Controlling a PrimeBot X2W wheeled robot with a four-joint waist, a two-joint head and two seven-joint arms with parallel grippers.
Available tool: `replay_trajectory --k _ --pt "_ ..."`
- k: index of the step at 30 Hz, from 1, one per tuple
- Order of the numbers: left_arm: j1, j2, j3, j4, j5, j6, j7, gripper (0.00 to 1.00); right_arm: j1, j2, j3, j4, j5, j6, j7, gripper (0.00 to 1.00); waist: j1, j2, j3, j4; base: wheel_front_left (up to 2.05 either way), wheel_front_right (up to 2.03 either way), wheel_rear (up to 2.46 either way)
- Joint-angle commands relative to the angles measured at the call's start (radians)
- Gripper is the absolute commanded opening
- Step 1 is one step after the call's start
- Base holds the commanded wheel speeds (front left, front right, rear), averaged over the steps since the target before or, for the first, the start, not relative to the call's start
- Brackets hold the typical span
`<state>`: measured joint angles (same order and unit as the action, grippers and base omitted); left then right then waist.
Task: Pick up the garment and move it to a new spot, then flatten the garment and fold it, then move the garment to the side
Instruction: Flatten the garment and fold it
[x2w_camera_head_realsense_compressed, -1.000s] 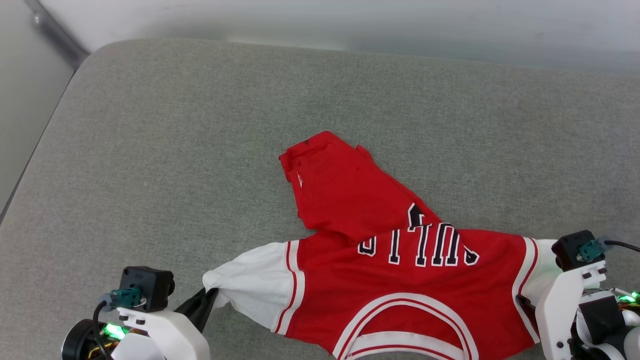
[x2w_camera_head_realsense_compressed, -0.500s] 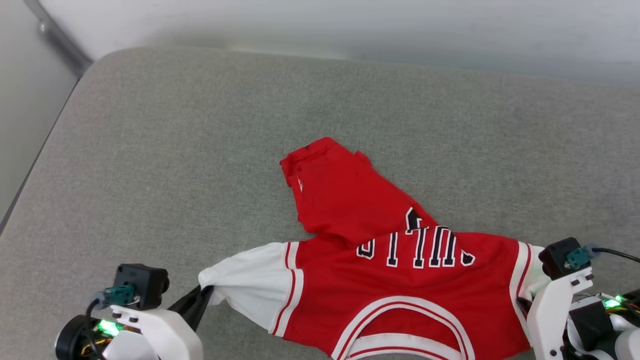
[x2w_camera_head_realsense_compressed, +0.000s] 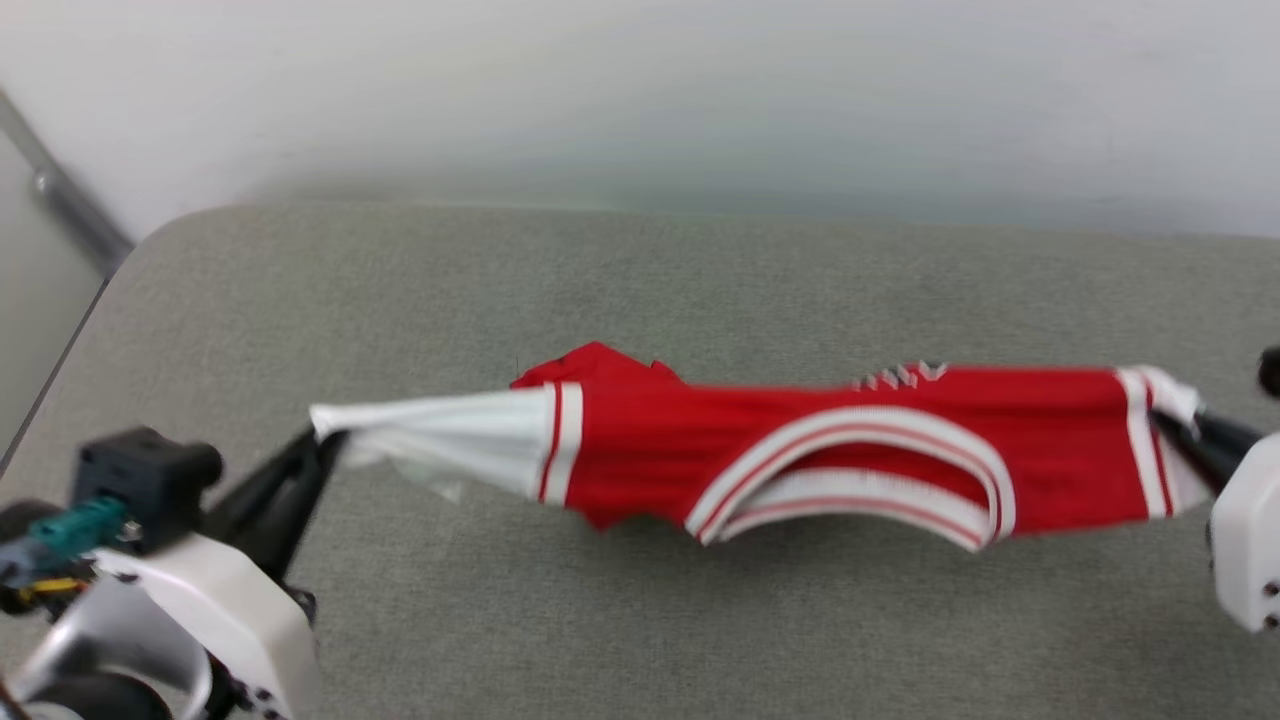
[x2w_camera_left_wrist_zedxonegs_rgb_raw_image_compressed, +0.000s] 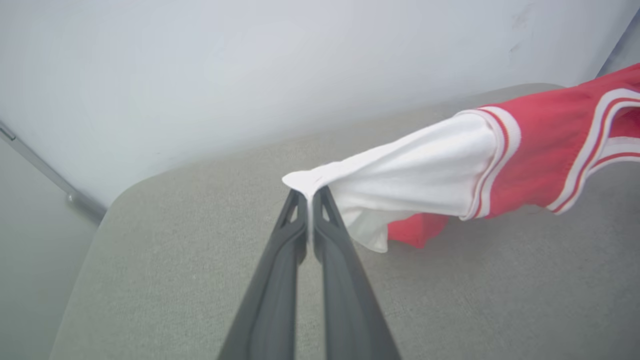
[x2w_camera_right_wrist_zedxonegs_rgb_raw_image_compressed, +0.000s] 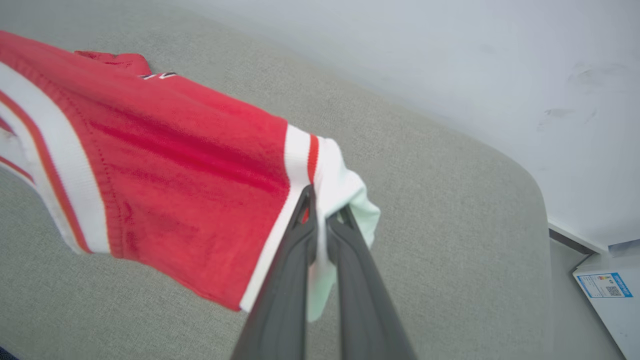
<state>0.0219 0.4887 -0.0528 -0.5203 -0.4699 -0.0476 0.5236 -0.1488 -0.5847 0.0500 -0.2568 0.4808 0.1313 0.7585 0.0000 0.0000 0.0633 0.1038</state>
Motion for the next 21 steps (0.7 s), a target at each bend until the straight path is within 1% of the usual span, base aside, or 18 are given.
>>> replay_trajectory --k 1,6,10,17,21 --pt "-0.033 0.014 0.02 -0.016 -0.001 -0.003 -0.005 0.0 -0.035 -0.015 -0.016 -0.022 0.017 -0.001 0.01 0.0 0.0 0.0 -0.02 -0.021 0.0 0.0 0.0" --pt "-0.137 0.051 0.07 -0.07 -0.031 -0.009 0.008 0.0 -0.146 -0.059 -0.044 -0.09 0.053 -0.001 0.047 0.0 0.0 0.0 -0.038 -0.053 0.0 0.0 0.0" --pt "-0.222 0.078 0.103 -0.092 -0.052 -0.011 0.024 0.0 -0.243 -0.074 -0.04 -0.121 0.065 -0.001 0.042 0.0 0.0 0.0 -0.043 -0.078 0.0 0.0 0.0" --pt "-0.361 0.103 0.153 -0.107 -0.045 0.004 0.004 0.0 -0.368 -0.097 -0.047 -0.135 0.066 -0.001 0.053 0.0 0.0 0.0 -0.026 -0.113 0.0 0.0 0.0" --pt "-0.43 0.113 0.168 -0.097 -0.041 0.007 -0.011 0.0 -0.437 -0.11 -0.047 -0.136 0.062 -0.001 0.04 0.0 0.0 0.0 0.001 -0.129 0.0 0.0 0.0"
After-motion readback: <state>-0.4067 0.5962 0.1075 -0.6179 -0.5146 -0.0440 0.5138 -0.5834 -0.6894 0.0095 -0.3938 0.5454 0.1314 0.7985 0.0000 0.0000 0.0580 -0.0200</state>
